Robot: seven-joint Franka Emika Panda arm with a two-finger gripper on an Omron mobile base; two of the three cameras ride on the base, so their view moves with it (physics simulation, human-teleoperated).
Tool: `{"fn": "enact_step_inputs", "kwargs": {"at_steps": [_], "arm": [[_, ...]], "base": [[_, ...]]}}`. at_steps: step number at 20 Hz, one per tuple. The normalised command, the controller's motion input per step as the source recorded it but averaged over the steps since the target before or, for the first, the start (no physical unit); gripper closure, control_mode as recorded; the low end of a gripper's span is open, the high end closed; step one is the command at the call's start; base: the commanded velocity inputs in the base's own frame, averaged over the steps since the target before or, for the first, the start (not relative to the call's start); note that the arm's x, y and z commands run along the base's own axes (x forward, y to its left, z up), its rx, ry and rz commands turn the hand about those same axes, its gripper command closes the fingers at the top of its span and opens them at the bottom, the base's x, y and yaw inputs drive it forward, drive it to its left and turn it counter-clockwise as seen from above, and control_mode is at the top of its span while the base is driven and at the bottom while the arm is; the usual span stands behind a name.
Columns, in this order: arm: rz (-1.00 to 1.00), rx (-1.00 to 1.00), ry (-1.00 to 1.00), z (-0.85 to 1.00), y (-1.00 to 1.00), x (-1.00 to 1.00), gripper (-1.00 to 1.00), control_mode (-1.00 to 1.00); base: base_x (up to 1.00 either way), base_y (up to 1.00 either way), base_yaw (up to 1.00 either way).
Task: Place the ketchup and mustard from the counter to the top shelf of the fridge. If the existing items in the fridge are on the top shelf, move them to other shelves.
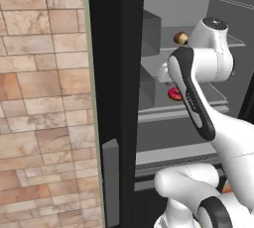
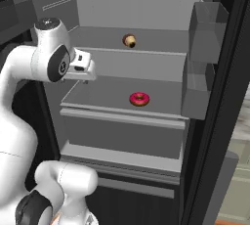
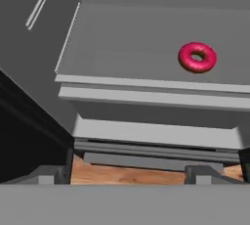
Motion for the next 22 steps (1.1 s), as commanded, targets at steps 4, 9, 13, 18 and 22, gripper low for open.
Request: {"fn": "enact_step_inputs", "kwargs": {"at_steps": [4, 9, 13, 18, 22], "arm": [[0.00, 0.00, -0.29, 0.93, 0.00, -0.60, -1.00, -1.00], [0.00, 0.01, -0.14, 0.97, -0.12, -0.25, -1.00, -1.00], [0.00, 0.02, -0.01, 0.52, -0.43, 0.01, -1.00, -1.00], [0.00, 0.00, -0.05, 0.03, -0.80, 0.03, -1.00, -1.00], [-0.03, 0.00, -0.02, 0.00, -0.52, 0.26, -1.00, -1.00]], "base": [[0.00, 0.00, 0.00], [0.00, 0.00, 0.00], [0.00, 0.00, 0.00], [0.00, 0.00, 0.00], [0.00, 0.00, 0.00]]}}
